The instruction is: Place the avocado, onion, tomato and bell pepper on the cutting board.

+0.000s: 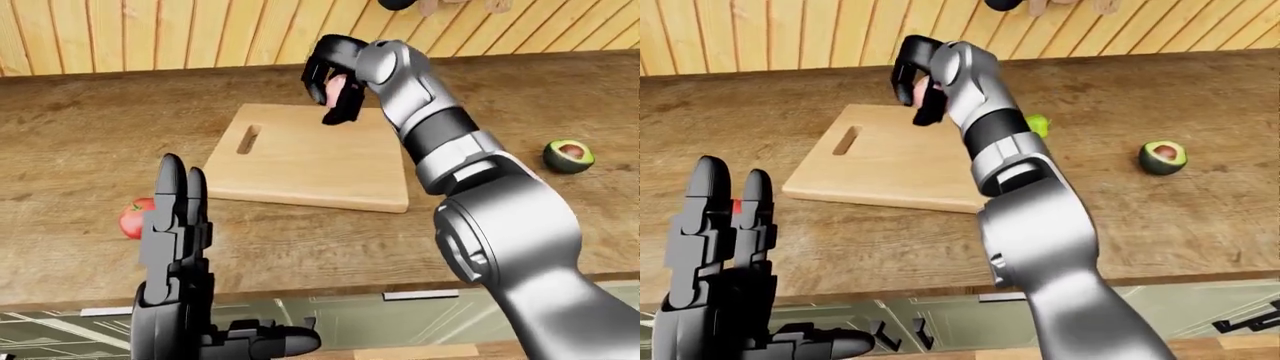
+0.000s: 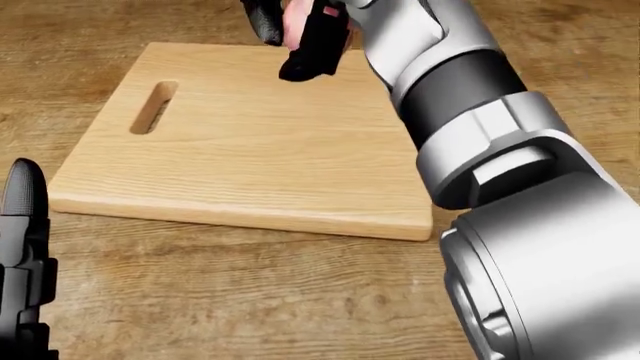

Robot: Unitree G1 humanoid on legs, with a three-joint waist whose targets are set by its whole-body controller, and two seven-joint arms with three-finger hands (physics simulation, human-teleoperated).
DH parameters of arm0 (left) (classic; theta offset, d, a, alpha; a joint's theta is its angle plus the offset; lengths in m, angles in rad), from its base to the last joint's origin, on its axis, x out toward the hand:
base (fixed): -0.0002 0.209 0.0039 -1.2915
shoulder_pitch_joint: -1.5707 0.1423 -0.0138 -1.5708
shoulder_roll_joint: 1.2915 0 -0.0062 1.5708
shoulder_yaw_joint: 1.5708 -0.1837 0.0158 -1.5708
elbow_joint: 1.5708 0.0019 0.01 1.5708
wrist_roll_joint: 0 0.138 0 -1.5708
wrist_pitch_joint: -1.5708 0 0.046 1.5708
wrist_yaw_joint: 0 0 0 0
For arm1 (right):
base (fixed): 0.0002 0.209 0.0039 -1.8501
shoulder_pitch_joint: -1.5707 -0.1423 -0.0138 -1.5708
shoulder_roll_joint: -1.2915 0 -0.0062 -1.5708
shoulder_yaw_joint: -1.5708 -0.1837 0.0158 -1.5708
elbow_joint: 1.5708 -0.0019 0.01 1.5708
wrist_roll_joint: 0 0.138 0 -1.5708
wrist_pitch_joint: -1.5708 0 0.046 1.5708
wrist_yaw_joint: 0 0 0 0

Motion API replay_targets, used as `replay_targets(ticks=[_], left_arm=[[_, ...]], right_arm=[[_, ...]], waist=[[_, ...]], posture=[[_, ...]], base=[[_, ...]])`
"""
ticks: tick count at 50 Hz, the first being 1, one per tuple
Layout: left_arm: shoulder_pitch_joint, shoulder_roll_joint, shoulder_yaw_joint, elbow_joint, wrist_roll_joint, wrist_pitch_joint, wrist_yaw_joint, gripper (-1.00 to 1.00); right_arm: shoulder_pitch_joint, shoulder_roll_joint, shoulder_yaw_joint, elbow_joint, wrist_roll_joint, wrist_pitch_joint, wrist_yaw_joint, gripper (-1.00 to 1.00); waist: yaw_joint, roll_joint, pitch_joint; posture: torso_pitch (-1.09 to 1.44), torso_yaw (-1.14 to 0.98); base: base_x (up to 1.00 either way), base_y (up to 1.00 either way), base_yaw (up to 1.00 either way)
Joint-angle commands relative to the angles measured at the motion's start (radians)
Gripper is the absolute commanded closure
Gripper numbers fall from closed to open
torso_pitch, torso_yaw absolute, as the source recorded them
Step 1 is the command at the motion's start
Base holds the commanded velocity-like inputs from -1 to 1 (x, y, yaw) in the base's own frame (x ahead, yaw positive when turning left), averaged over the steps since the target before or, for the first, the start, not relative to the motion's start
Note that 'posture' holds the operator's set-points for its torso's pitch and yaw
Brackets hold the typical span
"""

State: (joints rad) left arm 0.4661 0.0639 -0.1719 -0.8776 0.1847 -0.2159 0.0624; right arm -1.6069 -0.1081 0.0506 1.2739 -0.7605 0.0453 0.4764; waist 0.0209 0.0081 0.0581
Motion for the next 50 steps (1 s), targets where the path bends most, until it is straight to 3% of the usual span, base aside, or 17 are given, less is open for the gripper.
replay_targets(ticks=[1,9,15,30,39,40,42,44,48,50], left_arm=[[-0.003,0.001,0.0,-0.037,-0.001,-0.025,0.004,-1.0],[-0.006,0.002,0.004,-0.038,-0.007,-0.018,0.0,-1.0],[-0.005,0.001,0.005,-0.035,-0.006,-0.021,-0.004,-1.0],[-0.006,0.0,0.003,-0.03,-0.002,-0.023,-0.002,-1.0],[-0.007,0.0,0.004,-0.024,-0.01,-0.024,-0.002,-1.0],[-0.006,0.0,0.005,-0.026,-0.008,-0.024,-0.002,-1.0],[-0.007,0.0,0.005,-0.025,-0.009,-0.025,-0.003,-1.0],[-0.007,0.0,0.006,-0.024,-0.009,-0.025,-0.003,-1.0],[-0.008,0.0,0.005,-0.021,-0.007,-0.026,-0.004,-1.0],[-0.009,-0.001,0.006,-0.019,-0.006,-0.027,-0.004,-1.0]], right_arm=[[-0.035,-0.009,-0.004,-0.054,-0.016,-0.025,-0.002,0.94],[-0.036,0.029,-0.015,-0.089,-0.02,-0.024,0.032,0.94],[-0.044,0.071,-0.039,-0.123,0.045,0.007,0.033,0.95],[0.007,0.175,0.012,-0.158,0.075,0.043,0.021,0.95],[0.006,0.168,0.011,-0.146,0.069,0.024,0.01,0.99],[0.013,0.17,0.015,-0.144,0.064,0.023,0.009,0.87],[0.012,0.17,0.016,-0.145,0.058,0.021,0.01,0.4],[0.009,0.167,0.018,-0.145,0.051,0.025,0.019,-0.23],[0.016,0.166,0.014,-0.145,0.048,0.023,0.019,-0.37],[0.02,0.168,0.014,-0.146,0.046,0.023,0.021,-0.65]], waist=[[0.0,0.002,-0.026],[-0.003,0.005,-0.028],[-0.004,0.008,-0.027],[-0.005,0.012,-0.031],[-0.003,0.013,-0.033],[-0.003,0.013,-0.033],[-0.003,0.013,-0.033],[-0.004,0.014,-0.034],[-0.005,0.014,-0.034],[-0.004,0.014,-0.034]], posture=[[0.0,0.0],[0.0,0.0],[0.0,0.0],[0.0,0.0],[0.0,0.0],[0.0,0.0],[0.0,0.0],[0.0,0.0],[0.0,0.0],[0.0,0.0]], base=[[0.0,0.0,0.0],[0.0,0.0,0.0],[0.0,0.0,0.0],[0.0,0.0,0.0],[0.0,0.0,0.0],[0.0,0.0,0.0],[0.0,0.0,0.0],[0.0,0.0,0.0],[0.0,0.0,0.0],[0.0,0.0,0.0]])
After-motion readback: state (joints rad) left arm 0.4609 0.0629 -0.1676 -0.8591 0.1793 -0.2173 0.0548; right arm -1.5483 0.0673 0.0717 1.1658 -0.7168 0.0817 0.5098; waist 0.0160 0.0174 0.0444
